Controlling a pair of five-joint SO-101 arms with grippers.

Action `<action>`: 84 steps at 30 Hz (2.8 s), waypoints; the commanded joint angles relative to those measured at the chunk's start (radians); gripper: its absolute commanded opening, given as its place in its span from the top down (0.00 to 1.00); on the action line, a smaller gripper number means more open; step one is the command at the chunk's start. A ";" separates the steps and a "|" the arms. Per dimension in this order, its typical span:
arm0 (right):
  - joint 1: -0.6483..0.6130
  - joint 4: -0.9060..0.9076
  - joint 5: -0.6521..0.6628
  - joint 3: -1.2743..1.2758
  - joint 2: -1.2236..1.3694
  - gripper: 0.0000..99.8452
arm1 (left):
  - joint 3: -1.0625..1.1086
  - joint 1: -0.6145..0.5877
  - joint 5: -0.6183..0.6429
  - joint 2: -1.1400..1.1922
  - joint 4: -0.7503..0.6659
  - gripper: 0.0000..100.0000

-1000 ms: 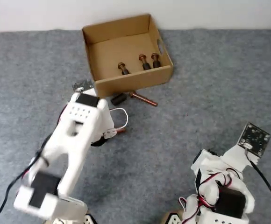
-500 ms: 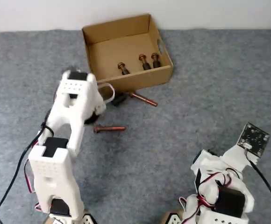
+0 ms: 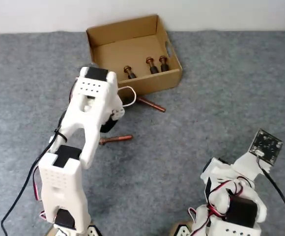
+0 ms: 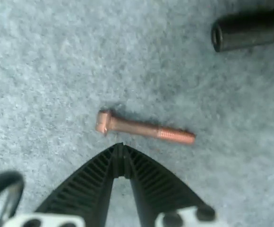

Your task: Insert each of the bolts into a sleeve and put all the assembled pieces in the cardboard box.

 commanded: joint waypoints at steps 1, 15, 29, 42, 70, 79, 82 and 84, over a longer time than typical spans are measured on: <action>0.008 -0.019 0.009 -0.009 -0.008 0.99 | 0.007 0.035 0.034 -0.011 0.031 0.95; 0.013 -0.019 0.009 -0.009 -0.008 0.99 | 0.170 0.103 0.032 -0.008 0.032 0.90; 0.010 -0.019 0.009 -0.008 -0.008 0.99 | 0.197 -0.087 -0.063 0.021 -0.183 0.99; 0.013 -0.019 0.009 -0.008 -0.008 0.99 | -0.145 -0.167 -0.023 0.087 -0.181 0.99; 0.013 -0.019 0.009 -0.008 -0.010 0.99 | 0.073 -0.006 0.031 0.003 -0.020 0.78; 0.013 -0.019 0.009 -0.008 -0.010 0.99 | 0.016 -0.074 0.031 0.189 -0.084 0.81; 0.010 -0.019 0.009 -0.008 -0.010 0.99 | -0.007 -0.092 0.029 0.224 -0.117 0.86; 0.010 -0.019 0.009 -0.008 -0.010 0.99 | -0.019 -0.092 0.028 0.250 -0.120 0.91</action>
